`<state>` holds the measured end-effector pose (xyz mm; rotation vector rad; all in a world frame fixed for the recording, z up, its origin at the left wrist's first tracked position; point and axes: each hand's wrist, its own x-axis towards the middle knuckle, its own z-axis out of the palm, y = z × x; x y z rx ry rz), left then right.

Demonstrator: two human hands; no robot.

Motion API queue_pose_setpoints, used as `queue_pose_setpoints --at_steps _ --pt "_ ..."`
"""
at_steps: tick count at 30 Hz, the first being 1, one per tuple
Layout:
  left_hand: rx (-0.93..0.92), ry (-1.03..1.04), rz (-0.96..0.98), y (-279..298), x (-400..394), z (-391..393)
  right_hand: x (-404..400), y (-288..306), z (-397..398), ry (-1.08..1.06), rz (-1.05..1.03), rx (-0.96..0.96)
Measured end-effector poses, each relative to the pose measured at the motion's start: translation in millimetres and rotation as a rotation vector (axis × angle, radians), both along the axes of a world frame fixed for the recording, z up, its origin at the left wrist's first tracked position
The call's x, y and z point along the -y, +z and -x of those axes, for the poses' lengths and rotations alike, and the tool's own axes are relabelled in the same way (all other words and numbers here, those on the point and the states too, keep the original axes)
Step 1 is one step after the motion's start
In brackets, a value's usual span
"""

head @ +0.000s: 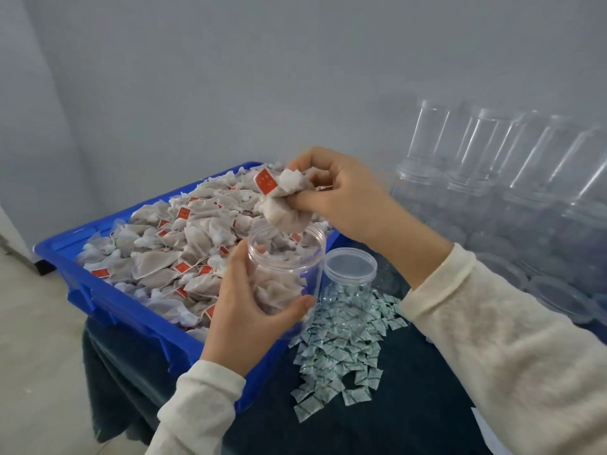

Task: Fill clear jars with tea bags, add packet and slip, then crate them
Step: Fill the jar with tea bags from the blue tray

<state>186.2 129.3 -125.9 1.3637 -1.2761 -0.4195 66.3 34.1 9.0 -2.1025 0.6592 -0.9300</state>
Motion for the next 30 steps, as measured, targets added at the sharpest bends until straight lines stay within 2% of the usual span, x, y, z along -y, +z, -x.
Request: queue_pose_setpoints --at_steps 7,13,24,30 --pt "-0.009 0.035 0.046 1 0 1 2 -11 9 -0.059 0.173 -0.272" --pt "0.022 0.028 0.066 0 0 1 -2 1 9 0.029 0.281 -0.503" --pt "-0.015 0.019 0.031 -2 0 -1 -4 16 -5 0.275 0.176 -0.803" --pt "0.073 0.028 0.032 -1 -1 2 -1 15 -20 0.372 0.215 -1.110"
